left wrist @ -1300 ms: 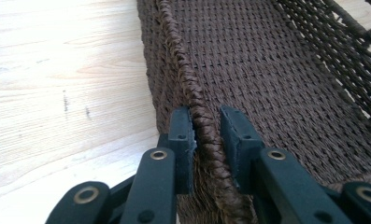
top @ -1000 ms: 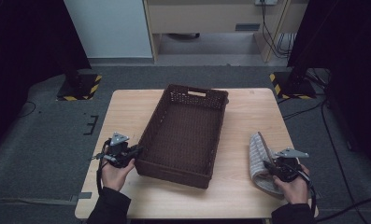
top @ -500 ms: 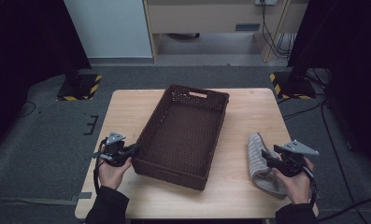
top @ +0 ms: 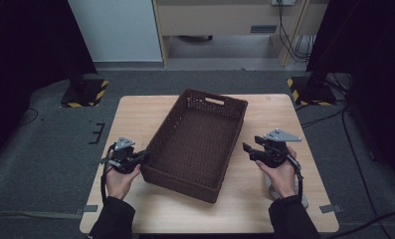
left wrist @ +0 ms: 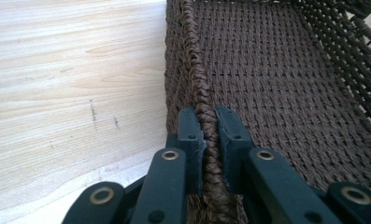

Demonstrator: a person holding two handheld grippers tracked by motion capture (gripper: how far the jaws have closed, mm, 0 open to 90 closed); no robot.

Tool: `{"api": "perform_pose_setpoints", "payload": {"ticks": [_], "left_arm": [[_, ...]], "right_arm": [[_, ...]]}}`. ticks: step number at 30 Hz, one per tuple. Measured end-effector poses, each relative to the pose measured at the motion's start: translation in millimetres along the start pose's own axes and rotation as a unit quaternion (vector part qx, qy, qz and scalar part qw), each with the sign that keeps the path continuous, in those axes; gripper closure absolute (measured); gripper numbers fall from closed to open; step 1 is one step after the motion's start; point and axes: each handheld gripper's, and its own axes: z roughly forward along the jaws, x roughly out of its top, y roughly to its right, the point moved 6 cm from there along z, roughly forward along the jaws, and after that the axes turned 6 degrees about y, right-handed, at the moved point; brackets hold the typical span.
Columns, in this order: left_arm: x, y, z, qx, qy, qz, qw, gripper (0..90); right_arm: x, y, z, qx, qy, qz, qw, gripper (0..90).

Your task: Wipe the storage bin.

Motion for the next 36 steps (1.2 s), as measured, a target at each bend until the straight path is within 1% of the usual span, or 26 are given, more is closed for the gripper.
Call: {"api": "perform_pose_setpoints", "payload": {"ticks": [2,3,7,10,13,15,16,17,18,19,21,24,26,27,30,31,33,36], "left_arm": [[0.3,-0.4,0.5,-0.001,-0.001,0.002,1.0,80.8],[0.4,-0.7,1.0,-0.002,0.0,0.002,1.0,80.9],[1.8,-0.9,3.8,-0.005,0.001,0.007,1.0,80.9],[3.8,0.7,7.0,-0.004,-0.001,0.015,0.9999,81.0],[5.5,2.7,10.6,-0.006,0.0,0.016,0.9999,80.9],[6.4,3.5,10.9,-0.004,0.0,0.017,0.9998,80.4],[6.4,3.5,10.3,-0.005,0.002,0.014,0.9999,79.7],[6.2,3.4,9.9,-0.006,0.004,0.011,0.9999,77.4],[6.2,3.6,9.2,-0.007,0.009,0.006,0.9999,73.8],[6.1,3.5,7.4,-0.003,0.01,0.006,0.9999,70.2],[6.4,3.6,2.7,0.003,0.013,0.008,0.9999,67.1],[4.5,4.1,-5.8,0.012,0.011,0.01,0.9998,65.9],[2.7,4.0,-9.5,0.013,0.011,0.012,0.9998,67.1],[2.4,4.4,-10.4,0.013,0.011,0.007,0.9998,67.8],[2.3,4.6,-11.3,0.01,0.009,0.004,0.9999,71.0],[2.4,4.4,-10.9,0.009,0.008,0.004,0.9999,72.9],[3.1,4.3,-9.7,0.008,0.006,0.003,0.9999,77.9],[4.8,2.4,-7.5,0.019,0.003,0.007,0.9998,79.9]], "right_arm": [[4.5,-7.0,8.6,0.006,0.003,0.002,1.0,44.2],[6.3,-9.6,12.5,0.006,0.004,-0.002,1.0,44.2],[8.0,-13.5,26.0,0.004,0.002,-0.004,1.0,44.2],[5.2,-13.0,33.7,-0.001,-0.006,-0.001,1.0,44.2],[-0.3,-12.2,39.0,-0.007,-0.022,-0.008,0.9997,44.6],[-4.8,-11.7,40.6,-0.01,-0.032,-0.013,0.9993,45.7],[-5.7,-11.8,40.2,-0.008,-0.027,-0.008,0.9996,46.9],[-6.8,-12.3,39.5,-0.005,-0.022,0.003,0.9997,48.6],[-7.4,-12.4,39.2,-0.002,-0.021,0.007,0.9998,50.1],[-7.6,-13.4,38.6,0.003,-0.02,0.014,0.9997,51.8],[-7.6,-15.6,37.4,0.008,-0.02,0.008,0.9997,56.0],[-8.3,-18.3,35.3,0.007,-0.024,-0.002,0.9997,56.1],[-8.6,-18.9,33.1,0.007,-0.027,-0.004,0.9996,57.3],[-8.6,-19.9,32.0,0.007,-0.029,-0.003,0.9996,57.3],[-9.6,-24.2,26.3,0.004,-0.033,-0.014,0.9994,57.7],[-10.8,-26.2,24.0,0.006,-0.035,-0.013,0.9993,57.8],[-12.2,-29.4,19.3,0.007,-0.028,-0.012,0.9995,57.8],[-12.3,-30.6,15.8,0.012,-0.026,-0.009,0.9995,54.6]]}}
